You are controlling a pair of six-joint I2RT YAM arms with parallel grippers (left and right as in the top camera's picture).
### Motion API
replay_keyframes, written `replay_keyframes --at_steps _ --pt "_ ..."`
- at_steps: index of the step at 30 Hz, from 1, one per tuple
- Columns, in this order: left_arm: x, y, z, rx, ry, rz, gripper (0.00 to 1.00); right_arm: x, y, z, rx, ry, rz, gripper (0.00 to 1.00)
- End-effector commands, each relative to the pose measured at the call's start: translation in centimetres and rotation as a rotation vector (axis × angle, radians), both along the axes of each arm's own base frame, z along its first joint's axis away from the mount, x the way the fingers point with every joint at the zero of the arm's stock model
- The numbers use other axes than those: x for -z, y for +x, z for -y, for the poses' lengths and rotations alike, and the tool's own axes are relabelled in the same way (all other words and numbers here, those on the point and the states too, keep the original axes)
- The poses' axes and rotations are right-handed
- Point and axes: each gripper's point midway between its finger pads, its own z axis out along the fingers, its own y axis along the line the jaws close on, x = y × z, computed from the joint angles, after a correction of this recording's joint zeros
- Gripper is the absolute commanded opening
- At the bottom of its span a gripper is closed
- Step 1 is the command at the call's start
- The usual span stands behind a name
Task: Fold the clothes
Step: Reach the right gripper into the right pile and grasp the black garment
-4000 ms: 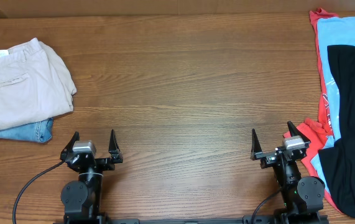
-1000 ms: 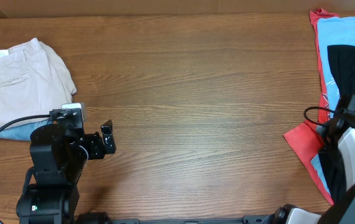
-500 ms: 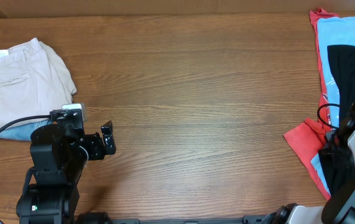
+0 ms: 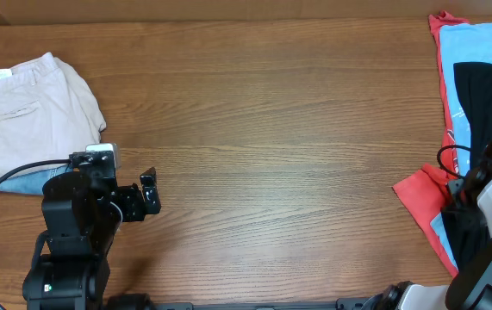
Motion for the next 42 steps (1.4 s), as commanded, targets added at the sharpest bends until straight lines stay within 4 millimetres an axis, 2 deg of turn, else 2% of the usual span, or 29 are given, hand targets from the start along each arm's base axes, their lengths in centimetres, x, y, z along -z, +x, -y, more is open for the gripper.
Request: replay_keyframes --at_steps 1,8,12,15,17,26,29,32,35,40,42 --pt "-1.3 0.1 0.1 0.015 0.009 0.034 1.00 0.4 -0.2 -0.2 0.004 0.009 -0.001 0.57" --pt "-1.3 0.1 0.1 0.015 0.009 0.034 1.00 0.4 -0.1 -0.1 0.004 0.006 0.003 0.48" --pt "-1.3 0.1 0.1 0.015 0.009 0.034 1.00 0.4 -0.2 -0.1 0.004 0.007 0.001 0.29" --pt "-1.3 0.1 0.1 0.015 0.009 0.034 1.00 0.4 -0.2 -0.1 0.004 0.007 0.001 0.10" --pt "-1.3 0.1 0.1 0.015 0.009 0.034 1.00 0.4 -0.2 -0.2 0.004 0.007 0.002 0.05" --pt "-1.3 0.1 0.1 0.015 0.009 0.033 1.00 0.2 0.6 -0.5 -0.021 0.035 0.028 0.04" --pt "-1.3 0.1 0.1 0.015 0.009 0.031 1.00 -0.5 1.2 -0.4 -0.042 0.040 0.042 0.04" --pt "-1.2 0.1 0.1 0.015 0.009 0.029 1.00 -1.8 2.3 -0.3 -0.054 0.045 0.078 0.04" --pt "-1.2 0.1 0.1 0.015 0.009 0.030 1.00 -3.8 4.2 -0.6 -0.133 0.070 0.144 0.04" --pt "-1.2 0.1 0.1 0.015 0.009 0.029 1.00 -9.1 6.6 -0.5 -0.211 0.049 0.236 0.04" --pt "-1.2 0.1 0.1 0.015 0.009 0.029 1.00 -11.5 7.9 -1.2 -0.273 0.041 0.284 0.04"
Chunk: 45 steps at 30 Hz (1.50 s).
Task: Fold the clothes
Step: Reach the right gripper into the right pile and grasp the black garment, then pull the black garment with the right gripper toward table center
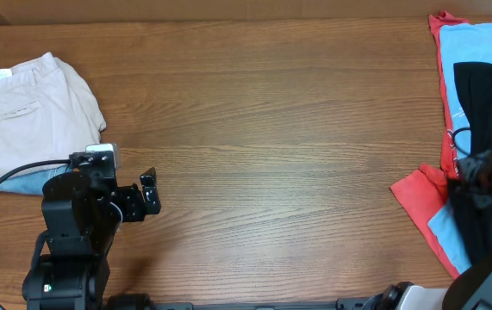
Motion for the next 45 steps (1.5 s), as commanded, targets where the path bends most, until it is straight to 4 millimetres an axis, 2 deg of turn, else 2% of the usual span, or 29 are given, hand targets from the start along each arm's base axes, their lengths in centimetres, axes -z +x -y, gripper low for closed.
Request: replay_keyframes --at_steps 1,5,7,9,12,13,17,18,19,21,26,32,36,39,40,41,43,44,45 --pt "-1.2 0.1 0.1 0.015 0.009 0.031 1.00 -6.1 3.7 -1.0 -0.145 -0.040 0.168 0.04" --pt "-1.2 0.1 0.1 0.015 0.009 0.031 1.00 -10.3 6.5 -4.4 -0.315 -0.047 0.277 0.04" --pt "-1.2 0.1 0.1 0.015 0.009 0.031 1.00 -12.4 8.0 -7.5 -0.458 -0.039 0.344 0.04" --pt "-1.2 0.1 0.1 0.015 0.009 0.031 1.00 -14.2 9.3 -11.5 -0.631 -0.019 0.410 0.04" --pt "-1.2 0.1 0.1 0.015 0.009 0.031 1.00 -15.5 10.1 -16.6 -0.780 -0.003 0.451 0.04" --pt "-1.2 0.1 0.1 0.015 0.009 0.031 1.00 -15.6 10.3 -18.9 -0.842 0.007 0.459 0.04" --pt "-1.2 0.1 0.1 0.015 0.009 0.030 1.00 -15.5 10.4 -25.9 -1.027 0.040 0.475 0.04" --pt "-1.2 0.1 0.1 0.015 0.009 0.029 1.00 -15.2 10.4 -28.4 -1.089 0.044 0.475 0.04" --pt "-1.2 0.1 0.1 0.015 0.009 0.028 1.00 -15.1 10.3 -29.1 -1.108 0.045 0.474 0.04" --pt "-1.1 0.0 0.1 0.015 0.009 0.023 1.00 -14.5 10.1 -32.3 -1.185 0.050 0.466 0.04" --pt "-0.9 -0.1 0.1 0.015 0.008 0.015 1.00 -12.2 9.7 -38.5 -1.331 0.055 0.440 0.04" --pt "-0.9 -0.1 0.1 0.015 0.008 0.016 1.00 -11.2 10.7 -44.3 -1.454 0.047 0.522 0.04" --pt "-0.9 -0.1 0.1 0.015 0.008 0.017 1.00 -11.8 11.8 -47.5 -1.497 0.032 0.630 0.04" --pt "-0.9 -0.1 0.1 0.016 0.008 0.018 1.00 -12.7 12.2 -48.9 -1.559 -0.018 0.703 0.04" --pt "-1.0 0.0 0.1 0.016 0.008 0.020 1.00 -13.0 12.5 -48.9 -1.566 -0.046 0.718 0.10" --pt "-1.0 0.0 0.1 0.019 0.006 0.022 1.00 -13.5 13.0 -48.3 -1.537 -0.090 0.722 0.32" --pt "-1.1 0.1 0.5 0.034 -0.006 0.028 1.00 -14.4 14.2 -46.4 -1.462 -0.169 0.716 0.68" --pt "-1.2 0.1 0.8 0.048 -0.016 0.033 1.00 -15.0 14.5 -45.4 -1.431 -0.196 0.716 0.78" --pt "-1.4 0.2 1.1 0.064 -0.029 0.038 1.00 -15.7 14.8 -44.3 -1.403 -0.217 0.713 0.92"
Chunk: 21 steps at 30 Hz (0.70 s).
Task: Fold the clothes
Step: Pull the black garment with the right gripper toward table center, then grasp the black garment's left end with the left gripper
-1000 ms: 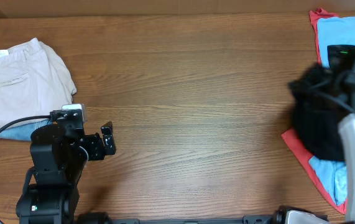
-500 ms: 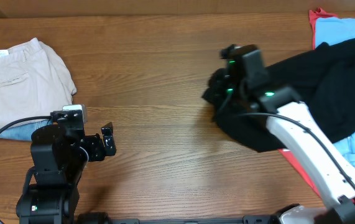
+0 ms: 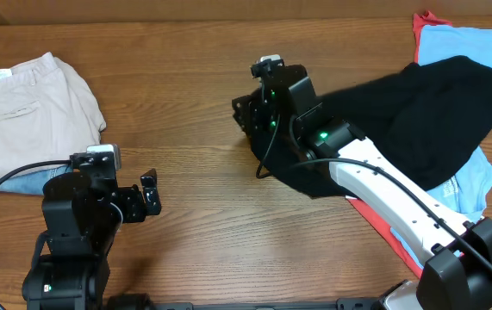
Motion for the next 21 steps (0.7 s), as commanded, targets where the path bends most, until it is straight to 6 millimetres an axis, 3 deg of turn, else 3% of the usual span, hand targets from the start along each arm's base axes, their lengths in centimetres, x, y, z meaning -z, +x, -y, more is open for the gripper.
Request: replay_keyframes --at_steps 1,5,8,13,21 --pt "-1.5 0.4 1.2 0.066 -0.030 0.045 1.00 -5.0 1.8 4.0 0.134 -0.027 0.125 1.00" --pt "-1.5 1.5 2.3 0.110 -0.090 0.045 1.00 -5.8 1.6 11.0 0.341 -0.062 0.068 1.00" --pt "-1.0 2.8 3.5 0.164 -0.143 0.028 1.00 -5.0 0.6 17.0 0.527 -0.075 -0.035 1.00" --pt "1.7 5.0 6.5 0.273 -0.198 -0.067 1.00 -2.9 -1.1 24.7 0.732 -0.097 -0.186 1.00" --pt "9.2 8.1 14.2 0.438 -0.231 -0.256 1.00 -1.0 -3.5 30.5 0.873 -0.140 -0.313 1.00"
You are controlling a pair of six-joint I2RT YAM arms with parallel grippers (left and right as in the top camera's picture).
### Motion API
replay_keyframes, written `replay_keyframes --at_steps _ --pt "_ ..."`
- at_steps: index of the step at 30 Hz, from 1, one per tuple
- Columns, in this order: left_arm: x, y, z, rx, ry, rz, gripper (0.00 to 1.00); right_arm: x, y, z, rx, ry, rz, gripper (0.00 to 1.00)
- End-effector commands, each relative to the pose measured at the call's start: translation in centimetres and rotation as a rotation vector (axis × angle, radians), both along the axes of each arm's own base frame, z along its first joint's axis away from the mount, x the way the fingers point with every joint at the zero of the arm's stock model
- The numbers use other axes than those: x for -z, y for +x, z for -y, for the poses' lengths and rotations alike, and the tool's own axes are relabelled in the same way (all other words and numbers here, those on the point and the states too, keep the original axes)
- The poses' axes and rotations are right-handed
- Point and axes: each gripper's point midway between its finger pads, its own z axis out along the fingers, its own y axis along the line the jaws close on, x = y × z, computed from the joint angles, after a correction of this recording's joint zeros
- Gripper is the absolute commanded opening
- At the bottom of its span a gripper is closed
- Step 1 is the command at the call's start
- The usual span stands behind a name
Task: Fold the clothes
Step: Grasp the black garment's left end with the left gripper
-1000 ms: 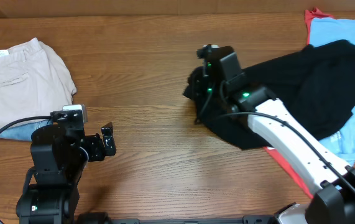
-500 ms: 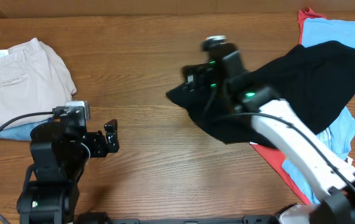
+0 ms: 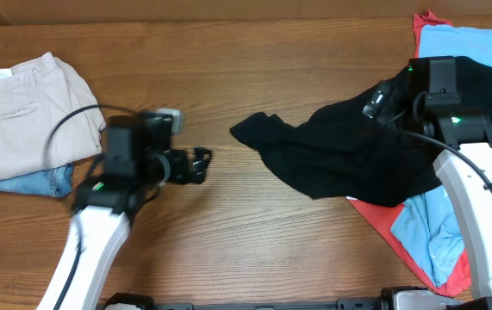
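Observation:
A black garment (image 3: 349, 155) lies crumpled on the wooden table, right of centre, with one tip reaching left to about mid-table. My right gripper (image 3: 378, 100) hovers over its upper right part. Its dark fingers blend into the cloth, so their state does not show. My left gripper (image 3: 201, 166) is stretched out to the right, a short way left of the garment's tip. It is open and holds nothing. Folded beige trousers (image 3: 21, 112) rest at the far left on top of folded jeans (image 3: 43, 182).
A light blue shirt (image 3: 465, 39) and a red garment (image 3: 383, 220) lie under and beside the black one at the right edge. Bare wood (image 3: 254, 241) runs along the front and between the piles. The left arm's cable loops over the beige trousers.
The right gripper has drawn back from mid-table to the right and left the black garment's tip lying at the centre. The left arm has swung out, and its gripper is now near that tip.
At first the right arm was at the clothes heap on the far right while the left arm rested at the front left. Then the right gripper stood at mid-table with the black garment stretched behind it. Now the garment lies spread there, and the left gripper is beside it.

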Motion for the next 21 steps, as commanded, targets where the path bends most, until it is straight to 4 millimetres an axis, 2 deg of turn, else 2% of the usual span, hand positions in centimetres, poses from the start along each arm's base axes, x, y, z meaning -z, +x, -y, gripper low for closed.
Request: replay_keyframes --at_steps 1,7,10,13,18,20,21 --pt "2.2 0.7 3.9 0.058 -0.052 -0.073 1.00 -0.8 -0.3 1.9 0.067 0.000 0.012 1.00" --pt "7.1 3.0 9.5 0.098 -0.111 -0.109 1.00 -0.2 -1.5 3.4 0.109 0.000 -0.039 1.00" --pt "9.2 3.7 11.4 0.100 -0.138 -0.117 0.99 -0.1 -1.5 3.4 0.109 -0.001 -0.042 1.00" --pt "11.2 4.1 12.6 0.089 -0.159 -0.136 0.98 -0.1 -1.6 3.4 0.109 -0.001 -0.043 1.00" --pt "14.6 4.1 13.5 0.023 -0.199 -0.224 0.97 0.0 -1.7 3.4 0.109 0.000 -0.051 1.00" --pt "15.4 4.2 14.0 0.015 -0.214 -0.233 0.94 0.0 -1.8 3.4 0.109 0.000 -0.054 1.00" --pt "15.6 4.3 14.3 0.013 -0.224 -0.232 0.89 0.0 -1.8 3.4 0.109 0.000 -0.055 1.00"
